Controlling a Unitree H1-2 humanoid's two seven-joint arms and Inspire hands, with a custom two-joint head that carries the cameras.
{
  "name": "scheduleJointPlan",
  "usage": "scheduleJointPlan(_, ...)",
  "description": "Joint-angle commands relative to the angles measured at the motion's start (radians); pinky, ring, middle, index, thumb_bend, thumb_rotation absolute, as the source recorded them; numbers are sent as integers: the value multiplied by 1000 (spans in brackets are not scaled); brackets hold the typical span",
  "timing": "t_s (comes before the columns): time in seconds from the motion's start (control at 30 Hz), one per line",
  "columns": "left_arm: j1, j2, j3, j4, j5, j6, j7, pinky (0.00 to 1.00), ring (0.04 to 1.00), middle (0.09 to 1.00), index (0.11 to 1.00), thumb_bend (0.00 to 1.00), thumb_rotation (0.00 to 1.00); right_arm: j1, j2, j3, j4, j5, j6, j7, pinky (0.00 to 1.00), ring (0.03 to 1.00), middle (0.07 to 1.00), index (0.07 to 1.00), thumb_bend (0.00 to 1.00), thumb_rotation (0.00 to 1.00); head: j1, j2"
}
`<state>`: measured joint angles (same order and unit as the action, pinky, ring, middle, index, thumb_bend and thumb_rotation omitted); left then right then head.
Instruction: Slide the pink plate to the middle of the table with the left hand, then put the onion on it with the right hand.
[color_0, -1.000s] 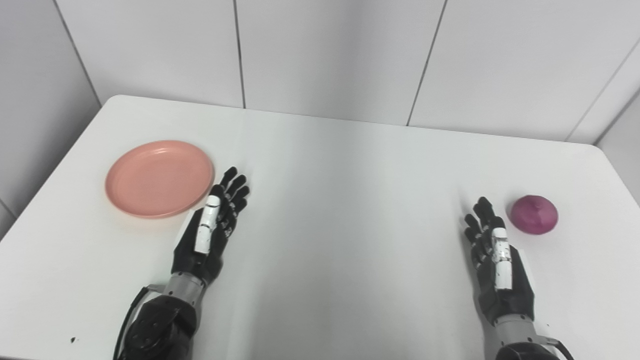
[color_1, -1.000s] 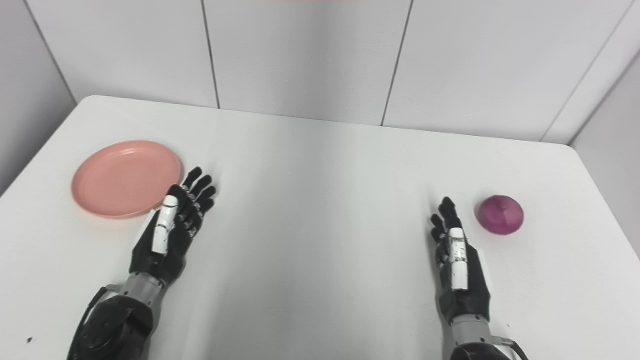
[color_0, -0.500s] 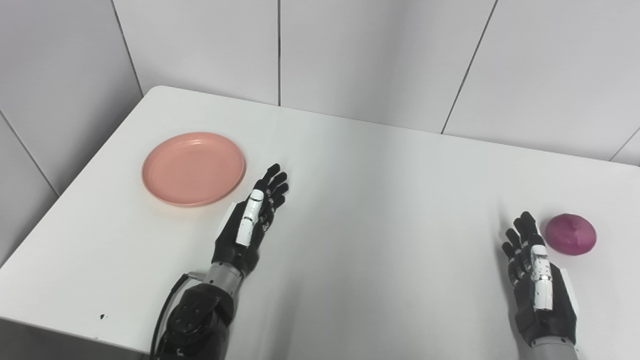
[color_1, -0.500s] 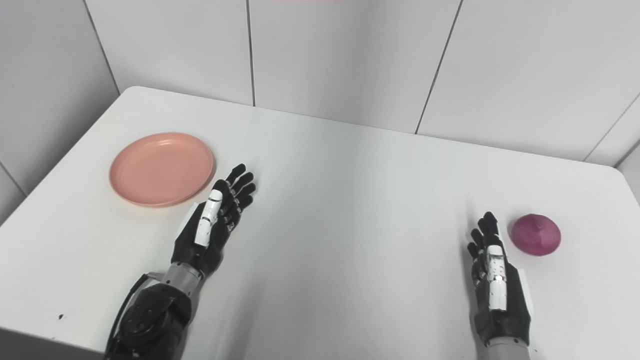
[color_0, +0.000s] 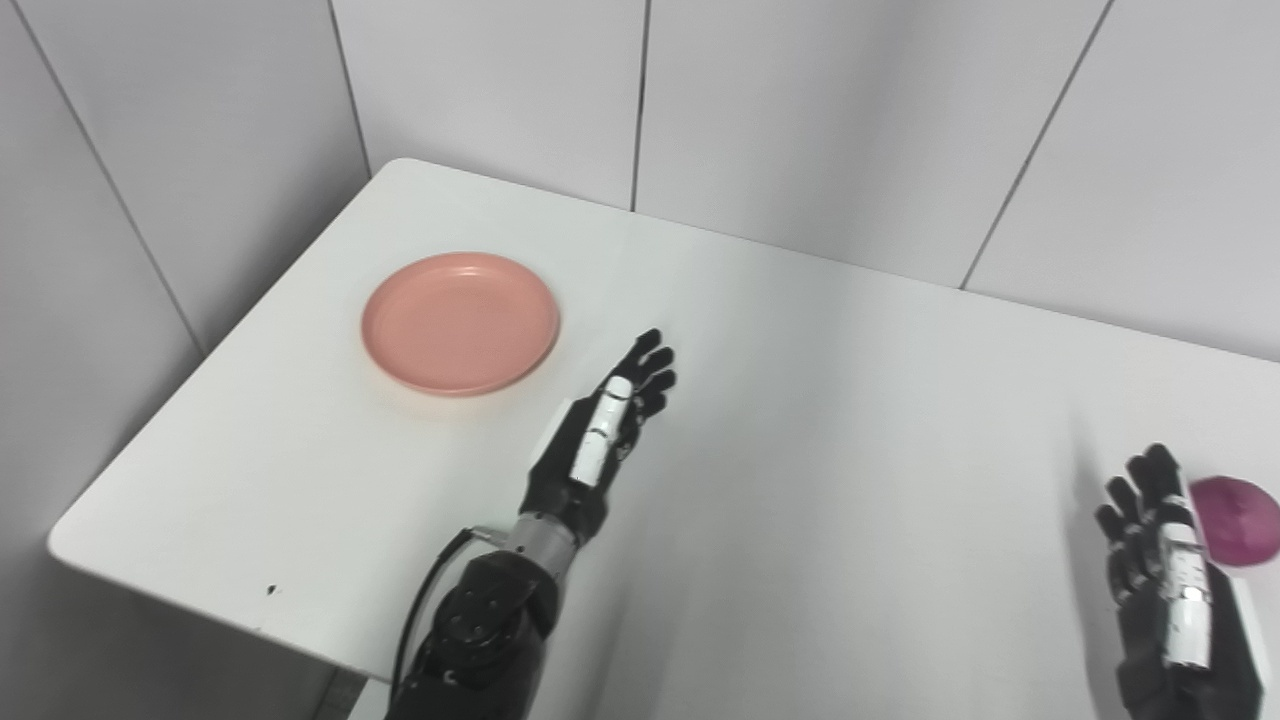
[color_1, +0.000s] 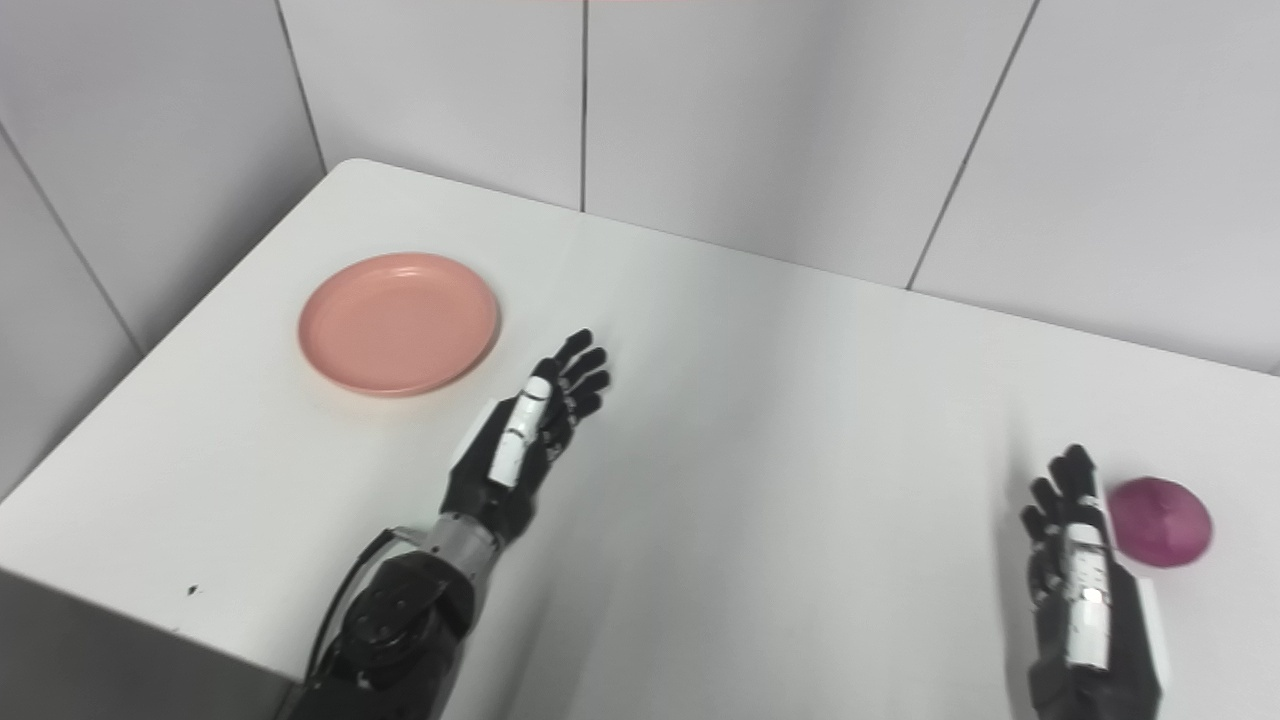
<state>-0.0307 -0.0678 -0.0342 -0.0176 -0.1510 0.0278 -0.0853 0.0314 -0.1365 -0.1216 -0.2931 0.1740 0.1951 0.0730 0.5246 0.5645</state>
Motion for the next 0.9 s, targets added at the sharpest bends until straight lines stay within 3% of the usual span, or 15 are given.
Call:
scheduleJointPlan(0.0,-4,-14,-11,37,1,-3,-3,961,941,952,931,420,1000,-12,-9,-8,-32,5,9,-1,990,963,964,938,234,1000,29,-10)
scheduleJointPlan(0.47,-7,-27,-18,61,19,-28,-1,971,946,952,936,393,1000,-4,-23,-12,-28,10,6,0,762,850,876,856,223,998,18,-30)
scheduleJointPlan(0.87,-8,-18,-18,59,24,-36,-5,962,946,952,935,393,1000,-4,-16,-11,-24,5,4,-6,643,798,833,794,272,849,16,-34)
